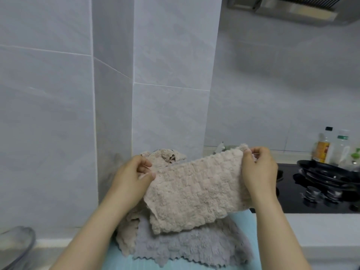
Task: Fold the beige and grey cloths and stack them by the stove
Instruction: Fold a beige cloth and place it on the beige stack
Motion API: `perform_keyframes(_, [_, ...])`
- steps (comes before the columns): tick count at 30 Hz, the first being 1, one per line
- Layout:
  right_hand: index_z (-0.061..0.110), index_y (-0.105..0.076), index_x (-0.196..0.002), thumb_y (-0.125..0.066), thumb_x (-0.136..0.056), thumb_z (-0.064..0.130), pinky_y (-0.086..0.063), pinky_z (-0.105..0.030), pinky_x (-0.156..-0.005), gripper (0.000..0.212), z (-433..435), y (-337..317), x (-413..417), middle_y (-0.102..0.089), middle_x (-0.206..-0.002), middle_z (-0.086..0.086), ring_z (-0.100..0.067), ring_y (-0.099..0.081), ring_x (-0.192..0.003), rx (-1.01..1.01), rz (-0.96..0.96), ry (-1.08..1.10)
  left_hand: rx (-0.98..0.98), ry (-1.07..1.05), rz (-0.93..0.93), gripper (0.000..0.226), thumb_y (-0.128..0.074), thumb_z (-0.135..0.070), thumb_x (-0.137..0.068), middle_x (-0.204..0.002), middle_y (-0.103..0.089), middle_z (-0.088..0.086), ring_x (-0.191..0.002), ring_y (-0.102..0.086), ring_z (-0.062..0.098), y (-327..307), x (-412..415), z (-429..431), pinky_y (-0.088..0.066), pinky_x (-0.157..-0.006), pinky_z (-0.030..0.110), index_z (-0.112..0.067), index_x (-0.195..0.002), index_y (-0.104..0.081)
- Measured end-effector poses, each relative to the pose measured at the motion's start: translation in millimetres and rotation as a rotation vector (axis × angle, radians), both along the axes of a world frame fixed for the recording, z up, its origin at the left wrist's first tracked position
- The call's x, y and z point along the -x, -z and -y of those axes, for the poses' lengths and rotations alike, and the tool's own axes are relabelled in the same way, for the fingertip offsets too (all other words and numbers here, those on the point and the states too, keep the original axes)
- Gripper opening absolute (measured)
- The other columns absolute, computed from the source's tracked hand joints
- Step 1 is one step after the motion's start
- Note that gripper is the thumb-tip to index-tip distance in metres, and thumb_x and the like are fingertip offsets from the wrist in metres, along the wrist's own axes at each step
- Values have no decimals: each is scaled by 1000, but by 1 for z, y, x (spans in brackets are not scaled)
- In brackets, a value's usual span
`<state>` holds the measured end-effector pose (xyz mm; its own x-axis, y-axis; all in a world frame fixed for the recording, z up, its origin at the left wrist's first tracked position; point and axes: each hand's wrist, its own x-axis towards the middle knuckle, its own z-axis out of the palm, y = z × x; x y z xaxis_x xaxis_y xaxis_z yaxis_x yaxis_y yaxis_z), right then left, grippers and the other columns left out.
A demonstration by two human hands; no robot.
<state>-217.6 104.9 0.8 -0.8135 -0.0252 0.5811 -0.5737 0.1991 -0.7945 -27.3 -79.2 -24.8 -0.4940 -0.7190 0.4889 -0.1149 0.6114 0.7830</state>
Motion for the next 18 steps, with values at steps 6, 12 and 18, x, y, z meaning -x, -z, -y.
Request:
perform_keyframes(6, [9,-55,-102,-47,-98,19,-34,-29,-74,14,-2,5,8,-52,-92,-2,-22,-48,-85,-3,97,-3,20,-101,252,44,-73,-52,-72,-96,-55,-1,-80,-53,12,-3,-5,-2,-40,-66,29,-18,-92,-53])
perform_keyframes(12, [8,-56,-103,-47,-98,19,-35,-31,-75,15,-1,5,9,-52,-94,-3,-23,-49,-87,8,98,5,-46,93,736,52,-81,-54,-59,-57,-58,-1,-53,-52,16,-12,-16,-28,-41,-55,23,-17,-64,-44])
perform_keyframes(18, [8,-55,-103,-47,-97,18,-37,-32,-77,14,-1,5,10,-52,-96,-3,-22,-49,-90,11,82,2,62,24,768,29,-66,-23,-70,-65,-52,-2,-62,-57,16,0,-5,-31,-45,-49,22,-19,-63,-38])
